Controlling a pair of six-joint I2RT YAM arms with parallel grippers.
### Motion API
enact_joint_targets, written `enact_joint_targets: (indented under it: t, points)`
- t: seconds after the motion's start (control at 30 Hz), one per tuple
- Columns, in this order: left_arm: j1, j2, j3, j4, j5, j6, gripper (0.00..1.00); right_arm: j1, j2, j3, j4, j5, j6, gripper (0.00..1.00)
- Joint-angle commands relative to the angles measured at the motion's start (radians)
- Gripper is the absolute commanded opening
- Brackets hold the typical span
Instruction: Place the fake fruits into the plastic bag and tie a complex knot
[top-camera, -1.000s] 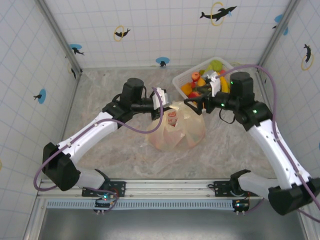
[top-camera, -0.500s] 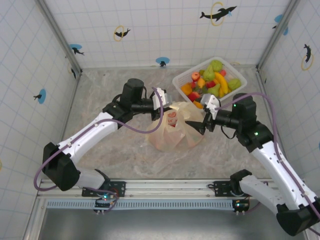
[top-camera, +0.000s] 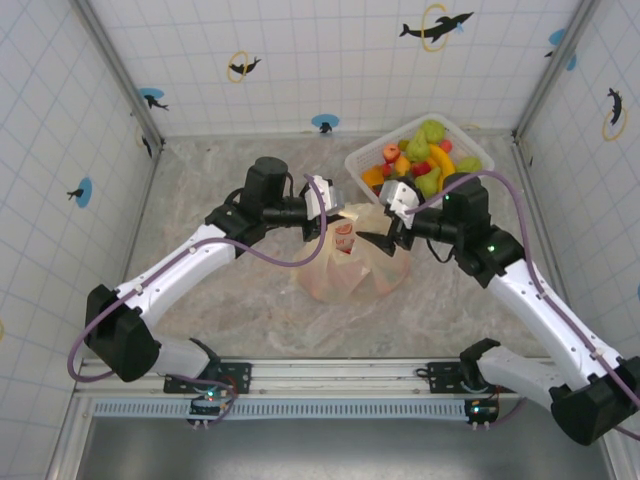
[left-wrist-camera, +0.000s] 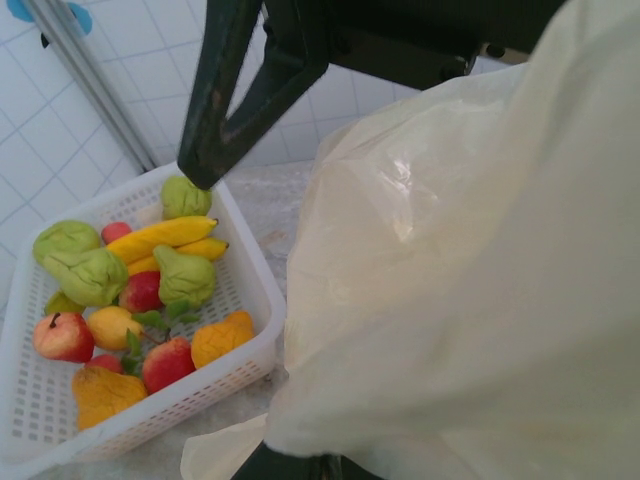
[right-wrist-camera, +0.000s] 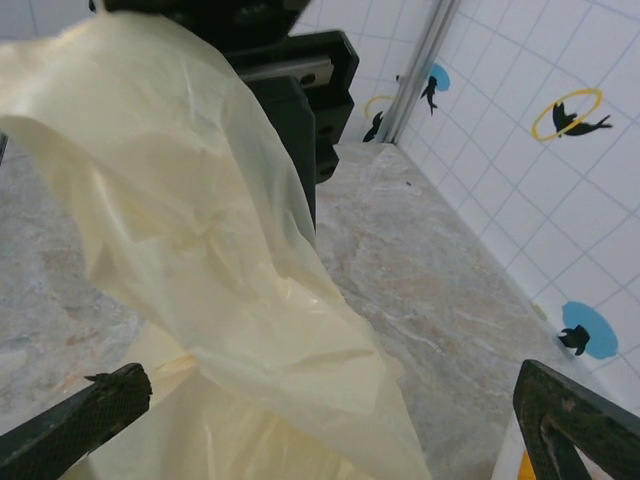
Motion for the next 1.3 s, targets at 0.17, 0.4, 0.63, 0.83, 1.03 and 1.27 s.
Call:
enact_joint_targets:
  t: [0.17,0.4,0.63,0.83,1.03,1.27]
  points:
    - [-0.008,-0.027,0.005,0.014,0.004,0.017,0.00,-0.002,0.039,0.049,0.049,-0.046,0.025,0.55]
    - [-0.008,-0.040,0.001,0.012,-0.004,0.025,0.00,-0.010,0.039,0.053,0.012,-0.038,0.015,0.28]
    - [-0.003,-0.054,-0.016,0.004,-0.033,0.025,0.06,-0.013,0.035,0.067,0.011,-0.011,0.024,0.00]
    - [0.064,-0.119,-0.047,0.008,0.079,-0.024,0.37,-0.016,0.030,0.061,0.019,0.019,0.019,0.00]
    - [0.150,-0.220,-0.098,0.205,0.159,-0.280,0.57,-0.015,0.022,0.050,0.035,0.013,0.019,0.00]
    - [0.196,-0.094,0.073,0.310,0.209,-0.583,0.63,-0.014,0.024,0.046,0.035,0.004,0.027,0.00]
